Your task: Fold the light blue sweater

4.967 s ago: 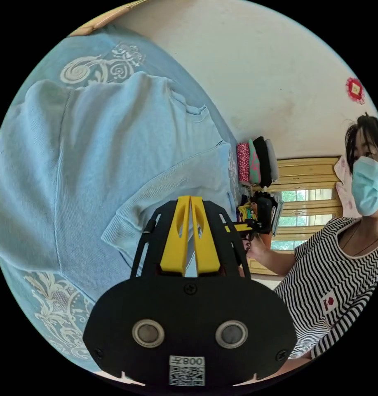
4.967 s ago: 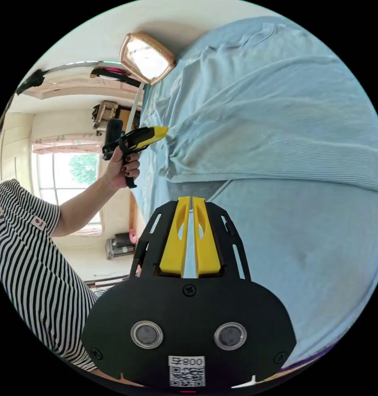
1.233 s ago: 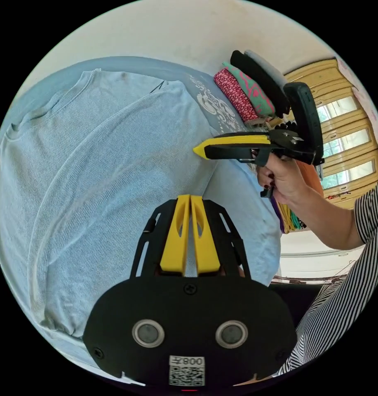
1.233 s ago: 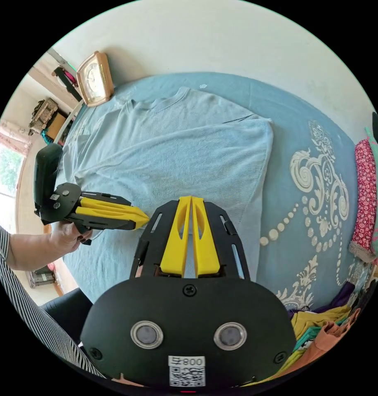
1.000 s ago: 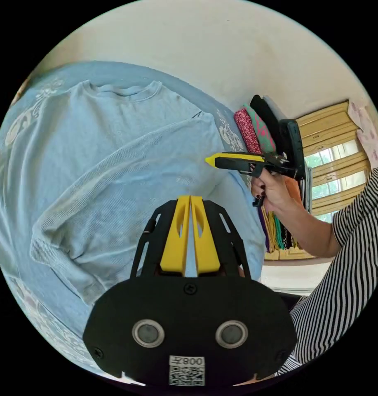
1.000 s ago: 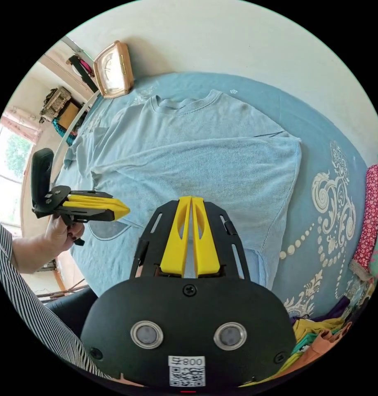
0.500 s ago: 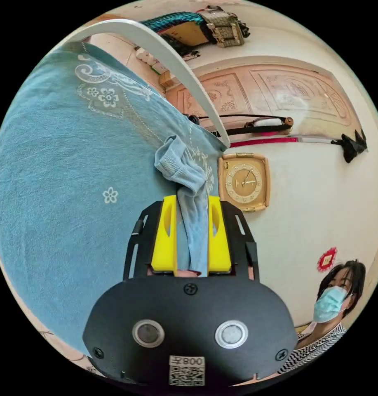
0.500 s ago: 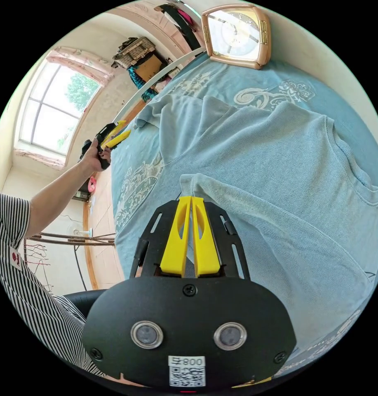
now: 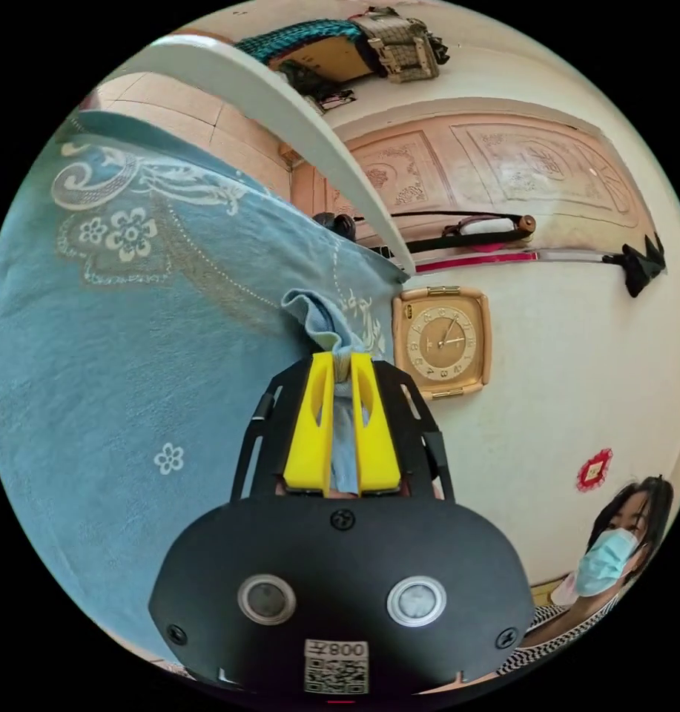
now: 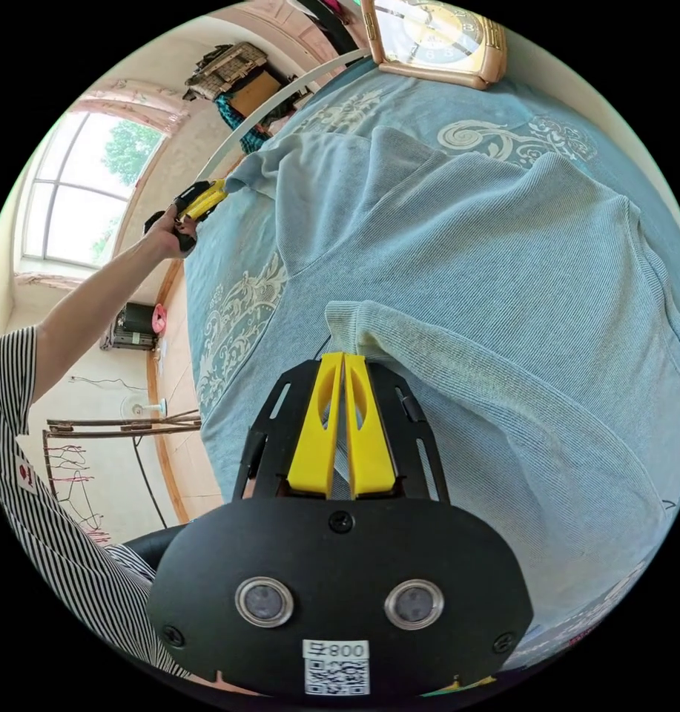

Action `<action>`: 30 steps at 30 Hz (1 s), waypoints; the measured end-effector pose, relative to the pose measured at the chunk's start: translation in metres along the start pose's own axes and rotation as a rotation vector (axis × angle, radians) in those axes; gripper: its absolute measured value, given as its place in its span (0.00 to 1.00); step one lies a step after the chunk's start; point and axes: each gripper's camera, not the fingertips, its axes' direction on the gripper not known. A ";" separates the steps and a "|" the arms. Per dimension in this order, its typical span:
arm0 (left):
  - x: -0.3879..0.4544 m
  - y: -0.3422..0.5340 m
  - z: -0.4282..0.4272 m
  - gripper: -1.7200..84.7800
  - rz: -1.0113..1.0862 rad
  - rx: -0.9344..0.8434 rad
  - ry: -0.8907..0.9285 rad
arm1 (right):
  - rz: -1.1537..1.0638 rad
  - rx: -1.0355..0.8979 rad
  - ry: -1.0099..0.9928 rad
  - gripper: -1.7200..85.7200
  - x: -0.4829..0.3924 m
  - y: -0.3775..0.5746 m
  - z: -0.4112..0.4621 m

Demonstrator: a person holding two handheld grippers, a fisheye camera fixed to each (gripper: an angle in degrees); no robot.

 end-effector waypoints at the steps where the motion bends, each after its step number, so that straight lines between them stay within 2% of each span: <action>1: 0.019 -0.001 0.001 0.07 0.073 -0.021 0.023 | 0.010 0.007 -0.009 0.02 0.005 0.001 -0.004; 6: 0.128 0.021 0.027 0.07 0.509 -0.233 0.120 | 0.079 0.111 -0.150 0.04 0.038 0.014 -0.043; 8: 0.176 0.061 0.054 0.06 0.707 -0.396 0.121 | 0.113 0.177 -0.248 0.05 0.057 0.019 -0.062; 11: 0.201 0.121 0.091 0.06 0.854 -0.565 0.060 | 0.173 0.295 -0.440 0.09 0.091 0.026 -0.087; 16: 0.207 0.195 0.138 0.06 0.904 -0.741 0.001 | 0.247 0.385 -0.615 0.13 0.140 0.031 -0.092; 22: 0.235 0.245 0.163 0.06 1.018 -0.787 -0.127 | 0.344 0.429 -0.688 0.17 0.177 0.043 -0.080; 25: 0.256 0.264 0.172 0.06 1.086 -0.792 -0.172 | 0.360 0.425 -0.661 0.17 0.185 0.042 -0.079; 30: 0.296 0.291 0.183 0.05 1.176 -0.781 -0.206 | 0.304 0.370 -0.683 0.11 0.193 0.026 -0.077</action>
